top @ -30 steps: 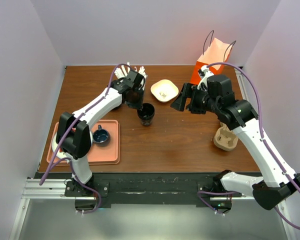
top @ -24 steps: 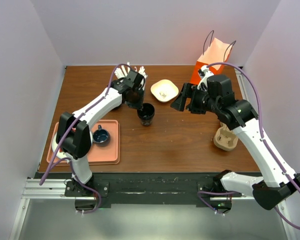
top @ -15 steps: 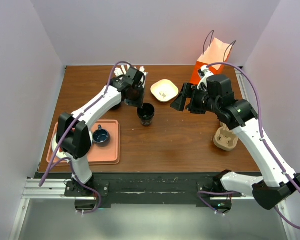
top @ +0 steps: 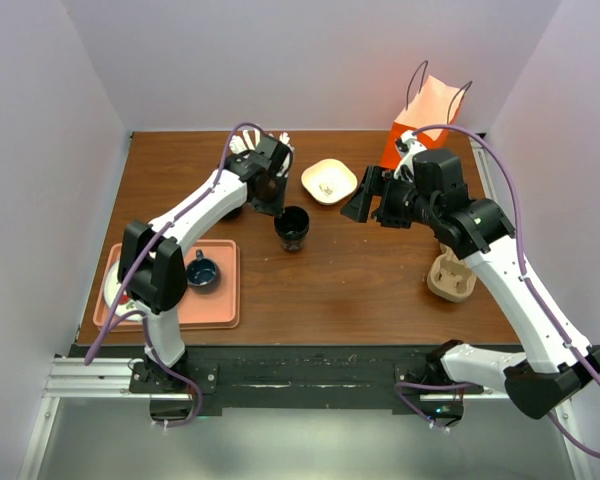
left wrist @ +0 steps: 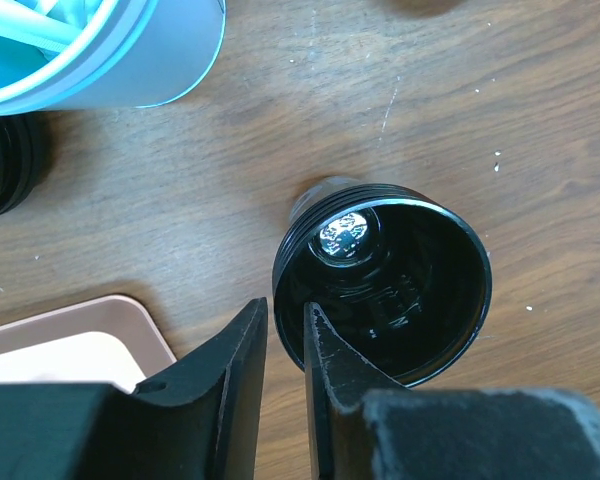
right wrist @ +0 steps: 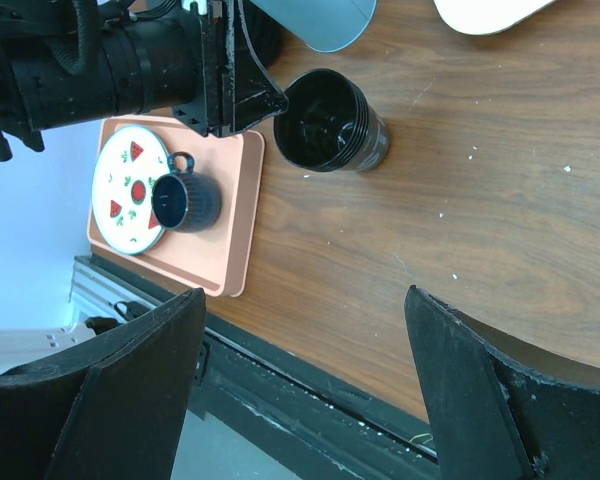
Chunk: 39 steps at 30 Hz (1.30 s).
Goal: Pack the takeout coffee
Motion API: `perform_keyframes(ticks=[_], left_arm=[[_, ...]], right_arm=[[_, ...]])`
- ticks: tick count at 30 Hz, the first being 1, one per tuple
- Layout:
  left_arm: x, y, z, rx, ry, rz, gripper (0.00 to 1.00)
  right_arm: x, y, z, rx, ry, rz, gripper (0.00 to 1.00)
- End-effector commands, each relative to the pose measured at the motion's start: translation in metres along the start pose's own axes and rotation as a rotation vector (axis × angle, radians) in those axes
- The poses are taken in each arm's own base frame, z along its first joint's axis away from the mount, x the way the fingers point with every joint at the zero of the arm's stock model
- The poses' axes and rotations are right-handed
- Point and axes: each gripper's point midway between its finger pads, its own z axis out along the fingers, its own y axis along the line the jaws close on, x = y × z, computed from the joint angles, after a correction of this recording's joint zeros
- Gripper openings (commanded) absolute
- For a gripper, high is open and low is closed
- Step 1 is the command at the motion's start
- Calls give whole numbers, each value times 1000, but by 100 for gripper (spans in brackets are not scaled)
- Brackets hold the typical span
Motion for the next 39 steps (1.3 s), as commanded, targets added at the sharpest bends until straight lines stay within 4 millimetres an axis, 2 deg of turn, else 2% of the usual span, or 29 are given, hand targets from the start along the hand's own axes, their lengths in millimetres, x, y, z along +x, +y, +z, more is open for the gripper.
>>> perform_keyframes(ticks=[1, 6, 17, 23, 27, 32, 36, 39], left_arm=[[-6, -2, -2, -2, -22, 9, 26], [-5, -3, 2, 4, -15, 6, 22], [-3, -2, 4, -3, -7, 18, 19], [-3, -3, 3, 3, -8, 22, 12], [-5, -6, 2, 20, -10, 25, 0], [-12, -16, -6, 66, -14, 24, 0], [-27, -28, -22, 121, -44, 6, 0], [-30, -33, -25, 143, -49, -5, 0]], right_arm=[[-3, 5, -1, -27, -11, -11, 84], [-4, 5, -2, -24, -13, -15, 85], [-5, 5, 0, -23, -13, -11, 85], [-5, 4, 1, -20, -9, -10, 85], [-4, 3, 2, -18, -8, -9, 85], [-4, 3, 3, -14, -5, -7, 85], [-3, 2, 4, -9, -1, -6, 85], [-2, 1, 5, -8, 1, -5, 85]])
